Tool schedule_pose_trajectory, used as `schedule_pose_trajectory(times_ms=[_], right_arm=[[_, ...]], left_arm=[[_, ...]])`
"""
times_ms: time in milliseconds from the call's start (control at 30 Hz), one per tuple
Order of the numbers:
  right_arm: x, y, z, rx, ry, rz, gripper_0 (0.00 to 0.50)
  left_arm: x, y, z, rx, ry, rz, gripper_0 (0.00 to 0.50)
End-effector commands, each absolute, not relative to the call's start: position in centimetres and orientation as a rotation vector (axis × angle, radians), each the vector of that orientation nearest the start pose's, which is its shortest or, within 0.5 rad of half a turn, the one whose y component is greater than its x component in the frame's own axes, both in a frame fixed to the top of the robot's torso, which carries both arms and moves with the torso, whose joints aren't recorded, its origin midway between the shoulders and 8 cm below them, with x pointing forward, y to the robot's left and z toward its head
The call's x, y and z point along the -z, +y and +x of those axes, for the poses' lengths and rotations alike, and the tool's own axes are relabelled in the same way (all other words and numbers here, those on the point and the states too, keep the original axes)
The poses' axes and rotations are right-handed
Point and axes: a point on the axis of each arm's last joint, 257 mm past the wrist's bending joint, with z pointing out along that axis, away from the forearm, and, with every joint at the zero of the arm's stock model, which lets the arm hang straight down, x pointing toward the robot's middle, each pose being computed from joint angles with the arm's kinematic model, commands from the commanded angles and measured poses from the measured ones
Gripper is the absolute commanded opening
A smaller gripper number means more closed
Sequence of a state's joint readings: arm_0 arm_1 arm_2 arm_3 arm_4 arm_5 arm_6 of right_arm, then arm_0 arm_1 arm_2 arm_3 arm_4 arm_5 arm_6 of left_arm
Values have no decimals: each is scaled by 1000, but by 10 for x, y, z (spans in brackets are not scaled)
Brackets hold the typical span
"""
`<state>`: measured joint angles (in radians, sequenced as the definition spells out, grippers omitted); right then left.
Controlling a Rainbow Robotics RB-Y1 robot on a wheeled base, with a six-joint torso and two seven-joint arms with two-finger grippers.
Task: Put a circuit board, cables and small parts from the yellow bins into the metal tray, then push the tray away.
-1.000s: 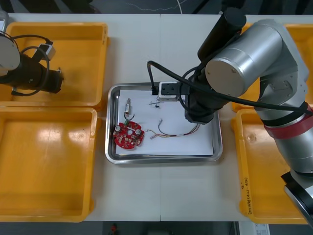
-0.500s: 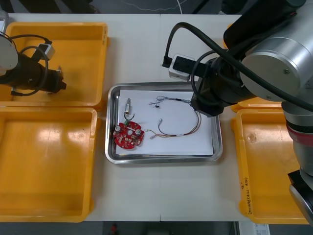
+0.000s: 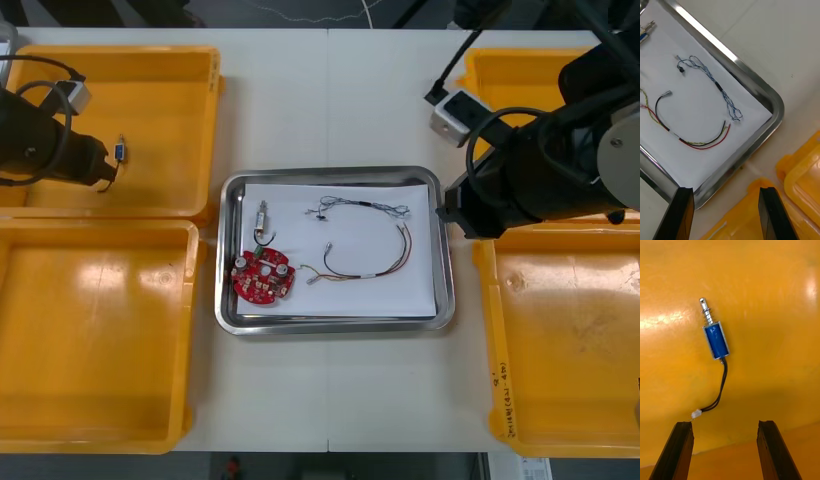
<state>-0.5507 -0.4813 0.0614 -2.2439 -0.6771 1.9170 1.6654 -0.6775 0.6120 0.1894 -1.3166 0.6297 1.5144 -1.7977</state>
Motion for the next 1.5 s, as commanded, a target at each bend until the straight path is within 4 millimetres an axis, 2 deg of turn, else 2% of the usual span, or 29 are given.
schedule_pose_trajectory(times_ms=[33, 167, 367, 567, 733, 933, 1100, 1167, 1200, 1367, 1500], right_arm=[[99, -200, 431, 34, 2301, -742, 500], [96, -225, 426, 43, 2317, -643, 500], [103, -279, 413, 51, 2380, -480, 500], [112, -319, 402, 67, 2422, -314, 500], [124, -341, 390, 60, 2465, -181, 500], [138, -349, 375, -35, 2530, -24, 500], [150, -361, 371, -136, 2601, 124, 500], [151, -361, 371, -140, 2604, 127, 500], [152, -375, 371, -110, 2619, 143, 500], [145, -392, 371, -35, 2619, 145, 500], [150, -403, 371, -16, 2634, 178, 500]], left_arm=[[126, 388, 575, -27, 2489, 195, 500], [121, 381, 573, -15, 2516, 149, 500], [110, 372, 573, 23, 2532, 57, 500], [113, 368, 579, 44, 2538, -42, 500], [117, 366, 588, 95, 2561, -134, 500], [124, 368, 600, 103, 2555, -172, 500], [136, 368, 615, 62, 2540, -167, 500], [137, 367, 616, 63, 2542, -166, 500], [142, 365, 620, 70, 2538, -161, 500], [149, 360, 624, 54, 2532, -145, 500], [157, 353, 632, 68, 2513, -142, 500]])
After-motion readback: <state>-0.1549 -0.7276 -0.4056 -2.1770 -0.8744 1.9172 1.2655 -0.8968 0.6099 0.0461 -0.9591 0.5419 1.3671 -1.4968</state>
